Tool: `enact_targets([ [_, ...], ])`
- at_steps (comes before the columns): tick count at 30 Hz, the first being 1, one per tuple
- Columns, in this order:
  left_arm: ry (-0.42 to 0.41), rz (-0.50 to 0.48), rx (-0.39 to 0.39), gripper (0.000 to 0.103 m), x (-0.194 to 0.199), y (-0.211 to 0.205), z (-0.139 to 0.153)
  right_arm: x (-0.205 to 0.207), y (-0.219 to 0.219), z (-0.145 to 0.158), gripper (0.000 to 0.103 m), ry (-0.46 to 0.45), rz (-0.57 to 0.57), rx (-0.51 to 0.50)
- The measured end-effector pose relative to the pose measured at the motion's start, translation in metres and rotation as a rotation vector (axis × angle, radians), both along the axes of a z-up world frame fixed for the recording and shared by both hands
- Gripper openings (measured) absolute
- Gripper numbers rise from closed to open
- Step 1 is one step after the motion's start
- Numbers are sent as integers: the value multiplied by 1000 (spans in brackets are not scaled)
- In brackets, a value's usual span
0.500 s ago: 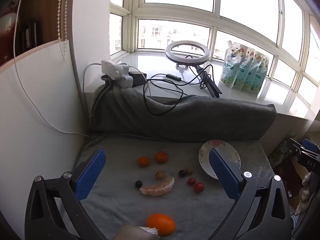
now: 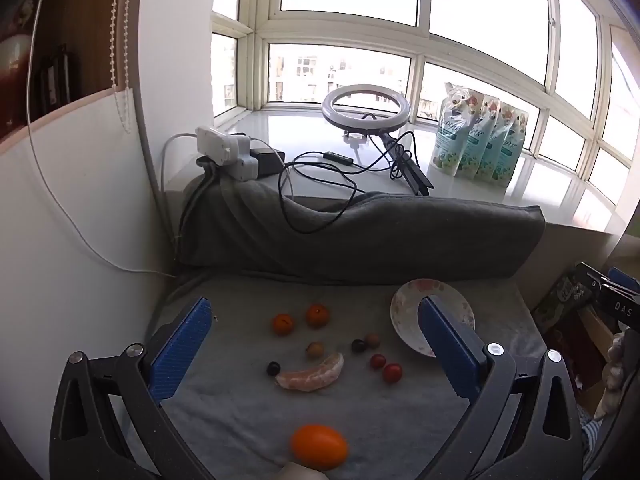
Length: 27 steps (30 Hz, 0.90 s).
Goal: Organize fruits
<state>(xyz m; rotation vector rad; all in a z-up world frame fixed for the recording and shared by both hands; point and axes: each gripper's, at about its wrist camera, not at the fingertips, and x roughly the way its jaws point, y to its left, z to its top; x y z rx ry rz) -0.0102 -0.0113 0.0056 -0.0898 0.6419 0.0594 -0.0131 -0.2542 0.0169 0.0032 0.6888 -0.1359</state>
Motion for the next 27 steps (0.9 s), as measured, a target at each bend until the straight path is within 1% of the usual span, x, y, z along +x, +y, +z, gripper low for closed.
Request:
enact_targets([
  [20, -23, -17, 21, 102, 7, -8, 5, 5, 2, 0, 103, -6, -1, -3],
  [27, -19, -9, 9, 102, 7, -5, 5, 10, 4, -3, 103, 5, 2, -2],
])
